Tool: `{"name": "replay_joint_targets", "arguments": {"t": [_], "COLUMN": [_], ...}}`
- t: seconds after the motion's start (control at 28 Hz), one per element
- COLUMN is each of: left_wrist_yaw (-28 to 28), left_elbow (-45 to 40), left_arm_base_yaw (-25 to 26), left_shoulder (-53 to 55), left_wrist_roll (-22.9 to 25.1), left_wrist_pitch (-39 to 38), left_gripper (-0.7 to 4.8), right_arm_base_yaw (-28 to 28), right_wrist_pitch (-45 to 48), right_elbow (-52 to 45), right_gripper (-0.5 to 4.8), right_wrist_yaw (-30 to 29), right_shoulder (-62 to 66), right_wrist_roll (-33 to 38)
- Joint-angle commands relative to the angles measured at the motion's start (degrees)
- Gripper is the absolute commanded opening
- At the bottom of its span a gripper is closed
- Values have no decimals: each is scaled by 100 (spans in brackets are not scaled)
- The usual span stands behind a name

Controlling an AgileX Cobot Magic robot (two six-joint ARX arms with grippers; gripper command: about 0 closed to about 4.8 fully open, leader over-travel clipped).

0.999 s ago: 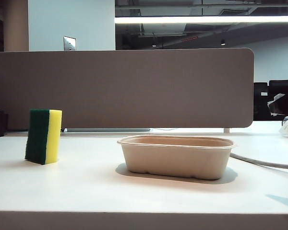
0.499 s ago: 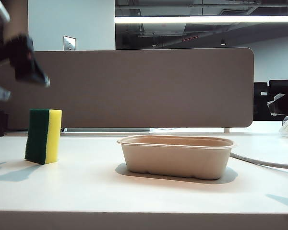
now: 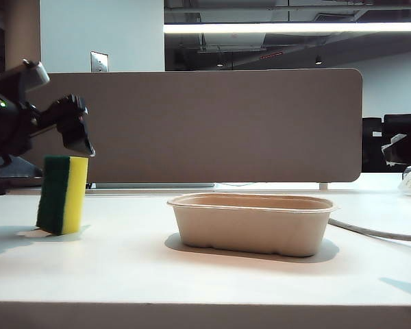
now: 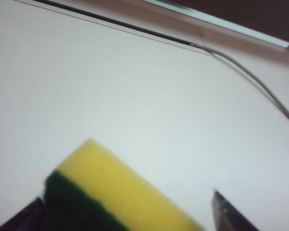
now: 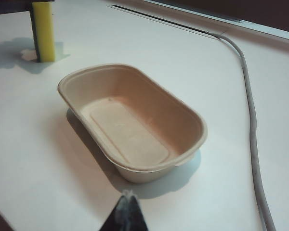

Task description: Pick up the cleaning sponge from the table and place it into the paper lunch box.

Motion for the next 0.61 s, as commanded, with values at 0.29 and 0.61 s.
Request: {"name": "replay_joint_targets", "arguments": {"t": [0.29,0.61], "left_wrist_yaw": [-352,516], "left_elbow": [490,516], "left_arm_base_yaw": [7,-2], "left_shoulder": [1019,918], "left_wrist_roll": [529,487], "left_wrist_pitch": [-118,92], "left_gripper": [479,-6], "right_arm_base_yaw": [2,2], "right_wrist_pitch": [81,81], "right_elbow": [4,4], "right_gripper": [-5,-5], "right_wrist_yaw": [4,7], "right_shoulder": [2,2], "right_wrist_roll": [-7,-7]}}
